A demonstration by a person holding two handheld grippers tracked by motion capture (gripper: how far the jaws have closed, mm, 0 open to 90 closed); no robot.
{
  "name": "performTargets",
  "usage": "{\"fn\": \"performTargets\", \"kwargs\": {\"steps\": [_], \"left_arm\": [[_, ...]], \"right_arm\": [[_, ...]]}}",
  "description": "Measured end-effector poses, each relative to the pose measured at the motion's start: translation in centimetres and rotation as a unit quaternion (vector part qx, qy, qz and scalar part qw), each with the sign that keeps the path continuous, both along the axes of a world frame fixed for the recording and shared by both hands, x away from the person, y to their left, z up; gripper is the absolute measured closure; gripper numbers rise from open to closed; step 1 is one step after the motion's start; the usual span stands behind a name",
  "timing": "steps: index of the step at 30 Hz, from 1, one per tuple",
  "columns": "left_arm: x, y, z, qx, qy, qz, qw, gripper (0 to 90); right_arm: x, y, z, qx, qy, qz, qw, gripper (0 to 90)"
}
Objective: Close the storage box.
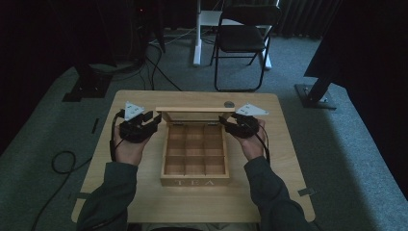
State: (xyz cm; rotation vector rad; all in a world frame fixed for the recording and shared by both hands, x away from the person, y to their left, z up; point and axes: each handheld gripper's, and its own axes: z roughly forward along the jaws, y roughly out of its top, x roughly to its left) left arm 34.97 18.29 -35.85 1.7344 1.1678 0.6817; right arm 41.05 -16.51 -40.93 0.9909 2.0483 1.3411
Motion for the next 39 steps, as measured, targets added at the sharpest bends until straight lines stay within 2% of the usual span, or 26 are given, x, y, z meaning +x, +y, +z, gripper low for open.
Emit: {"fn": "performTargets", "kwargs": {"steps": [6, 13, 15, 27, 32, 39], "left_arm": [[-0.3, 0.0, -0.2, -0.002, 0.000, -0.001, 1.0000, 64.8], [-0.4, -0.2, -0.6, 0.001, 0.002, -0.004, 1.0000, 66.3], [-0.4, -0.3, -0.7, 0.001, 0.002, -0.005, 1.0000, 66.5], [-1.0, -0.7, -0.9, -0.001, -0.002, -0.015, 0.9999, 67.5], [-1.3, -0.7, -1.1, -0.006, -0.003, -0.015, 0.9999, 67.5], [-2.5, -0.5, -0.9, -0.021, -0.013, -0.020, 0.9995, 66.6]], "right_arm": [[-1.1, -0.9, 0.2, 0.004, 0.002, -0.001, 1.0000, 59.0], [-2.3, -1.0, 0.8, -0.011, -0.016, 0.006, 0.9998, 66.3], [-2.5, -1.2, 1.0, -0.006, -0.017, 0.008, 0.9998, 67.6], [-3.5, -1.4, 1.2, -0.005, -0.014, 0.006, 0.9999, 70.4], [-3.7, -1.5, 1.1, 0.001, -0.011, 0.002, 0.9999, 70.3], [-3.9, -1.4, 0.8, -0.004, -0.006, 0.003, 1.0000, 69.8]]}}
